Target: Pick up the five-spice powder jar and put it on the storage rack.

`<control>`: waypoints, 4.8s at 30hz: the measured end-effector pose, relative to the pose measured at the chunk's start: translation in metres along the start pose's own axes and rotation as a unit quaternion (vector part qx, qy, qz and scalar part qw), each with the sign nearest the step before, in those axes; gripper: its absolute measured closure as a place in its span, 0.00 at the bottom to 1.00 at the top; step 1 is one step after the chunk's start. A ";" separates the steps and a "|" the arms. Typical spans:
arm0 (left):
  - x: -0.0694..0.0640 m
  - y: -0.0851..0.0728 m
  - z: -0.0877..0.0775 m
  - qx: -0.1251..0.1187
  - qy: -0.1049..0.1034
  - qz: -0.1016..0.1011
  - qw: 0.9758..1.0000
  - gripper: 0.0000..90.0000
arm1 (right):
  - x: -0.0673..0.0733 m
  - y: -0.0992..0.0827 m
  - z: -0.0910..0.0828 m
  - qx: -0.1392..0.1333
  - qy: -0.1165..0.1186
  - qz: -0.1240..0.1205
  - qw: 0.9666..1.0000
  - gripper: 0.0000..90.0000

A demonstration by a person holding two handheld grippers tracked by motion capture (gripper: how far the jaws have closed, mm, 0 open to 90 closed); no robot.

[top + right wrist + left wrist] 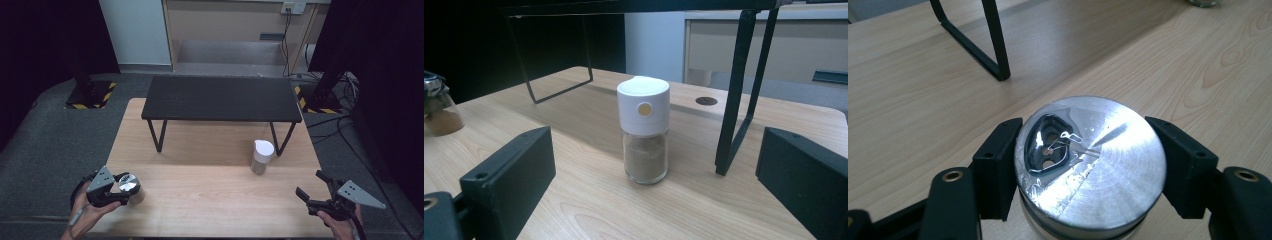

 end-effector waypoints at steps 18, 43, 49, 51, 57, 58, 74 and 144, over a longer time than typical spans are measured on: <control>-0.008 0.055 -0.009 -0.001 -0.053 0.033 0.998 0.37 | 0.000 0.000 0.000 -0.002 0.003 -0.001 1.000 0.04; -0.012 0.191 0.018 -0.010 -0.176 0.077 0.981 0.37 | -0.001 -0.001 -0.002 -0.006 0.006 0.001 1.000 0.04; -0.009 0.215 0.024 -0.008 -0.170 0.077 0.982 0.37 | -0.001 -0.001 -0.004 -0.006 0.004 0.001 1.000 0.04; -0.008 0.219 0.025 -0.009 -0.167 0.074 0.983 0.37 | -0.001 -0.002 -0.005 -0.006 0.003 0.002 1.000 0.04; -0.001 0.248 0.026 -0.021 -0.148 0.066 0.987 0.37 | -0.002 -0.002 -0.004 -0.007 0.006 0.004 1.000 0.04; 0.000 0.253 0.027 -0.022 -0.146 0.063 0.987 0.37 | -0.002 -0.002 -0.004 -0.006 0.007 0.004 1.000 0.04; 0.022 0.328 0.047 -0.022 -0.090 0.053 0.994 0.37 | -0.003 -0.003 -0.005 -0.009 0.006 0.007 1.000 0.04; 0.057 0.315 0.097 -0.097 0.012 -0.028 0.995 0.09 | -0.003 -0.004 -0.009 -0.009 0.007 0.013 1.000 0.04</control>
Point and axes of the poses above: each handheld gripper's, and its own axes: z roughly forward along the jaws, y roughly out of its top, x roughly to its left, the point moved 3 cm from there along z, roughly forward along the jaws, and after that the axes turned 4 degrees about -x, right-handed, at the moved point
